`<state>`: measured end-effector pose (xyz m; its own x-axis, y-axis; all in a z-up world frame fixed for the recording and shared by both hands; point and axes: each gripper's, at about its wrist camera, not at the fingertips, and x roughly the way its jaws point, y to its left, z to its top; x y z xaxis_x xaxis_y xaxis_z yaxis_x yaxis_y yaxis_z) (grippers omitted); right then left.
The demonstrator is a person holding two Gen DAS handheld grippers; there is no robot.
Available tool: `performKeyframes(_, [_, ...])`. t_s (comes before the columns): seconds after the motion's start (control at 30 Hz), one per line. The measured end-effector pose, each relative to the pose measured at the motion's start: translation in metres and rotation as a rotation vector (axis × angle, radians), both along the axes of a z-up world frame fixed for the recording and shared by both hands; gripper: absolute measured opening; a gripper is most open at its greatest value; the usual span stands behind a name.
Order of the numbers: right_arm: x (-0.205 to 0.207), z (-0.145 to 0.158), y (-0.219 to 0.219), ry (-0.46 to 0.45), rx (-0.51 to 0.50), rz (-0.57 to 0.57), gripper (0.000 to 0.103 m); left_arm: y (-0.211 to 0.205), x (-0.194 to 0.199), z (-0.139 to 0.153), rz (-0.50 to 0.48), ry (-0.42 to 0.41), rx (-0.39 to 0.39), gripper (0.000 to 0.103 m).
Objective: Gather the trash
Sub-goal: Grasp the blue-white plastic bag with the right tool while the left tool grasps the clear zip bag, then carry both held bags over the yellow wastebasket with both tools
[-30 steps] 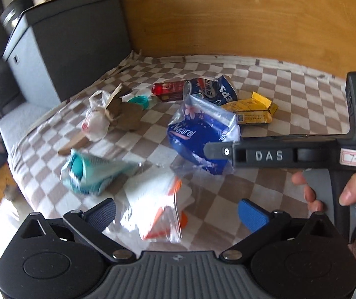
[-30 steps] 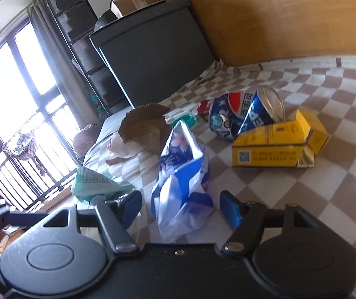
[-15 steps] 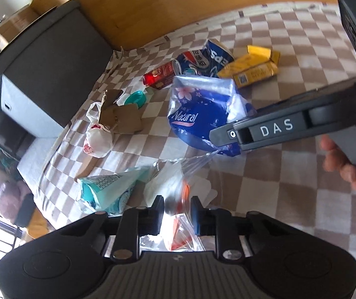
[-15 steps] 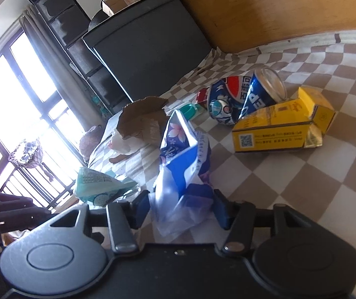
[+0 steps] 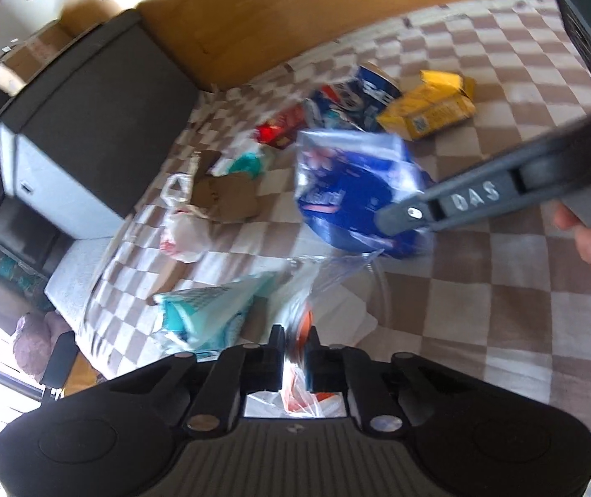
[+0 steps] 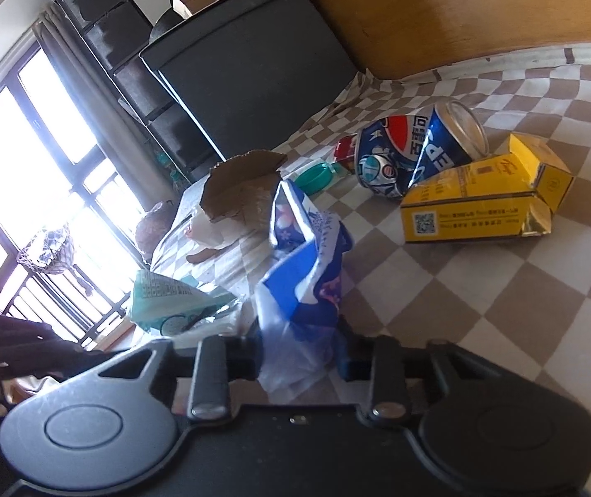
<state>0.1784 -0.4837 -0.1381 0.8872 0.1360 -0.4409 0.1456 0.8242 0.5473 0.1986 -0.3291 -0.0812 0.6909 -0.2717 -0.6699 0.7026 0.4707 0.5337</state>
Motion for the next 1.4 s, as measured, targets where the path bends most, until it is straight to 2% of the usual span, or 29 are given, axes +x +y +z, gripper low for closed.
performKeyframes(0.3, [-0.006, 0.007, 0.004, -0.01, -0.054, -0.02, 0.021, 0.03, 0.006, 0.032, 0.101, -0.001, -0.2, 0.004])
performKeyframes(0.5, [-0.012, 0.014, 0.011, -0.011, -0.107, -0.043, 0.02, 0.058, -0.001, 0.036, 0.154, 0.024, -0.328, 0.004])
performKeyframes(0.77, [-0.032, 0.042, 0.028, -0.014, -0.209, -0.108, 0.019, 0.092, -0.01, 0.045, 0.207, 0.051, -0.508, 0.004])
performKeyframes(1.13, [-0.044, 0.079, 0.081, -0.003, -0.337, -0.053, 0.019, 0.139, -0.023, 0.069, 0.252, 0.031, -0.653, 0.004])
performKeyframes(1.4, [-0.031, 0.102, 0.138, 0.004, -0.423, 0.014, 0.019, 0.206, -0.025, 0.083, 0.359, -0.002, -0.737, 0.004])
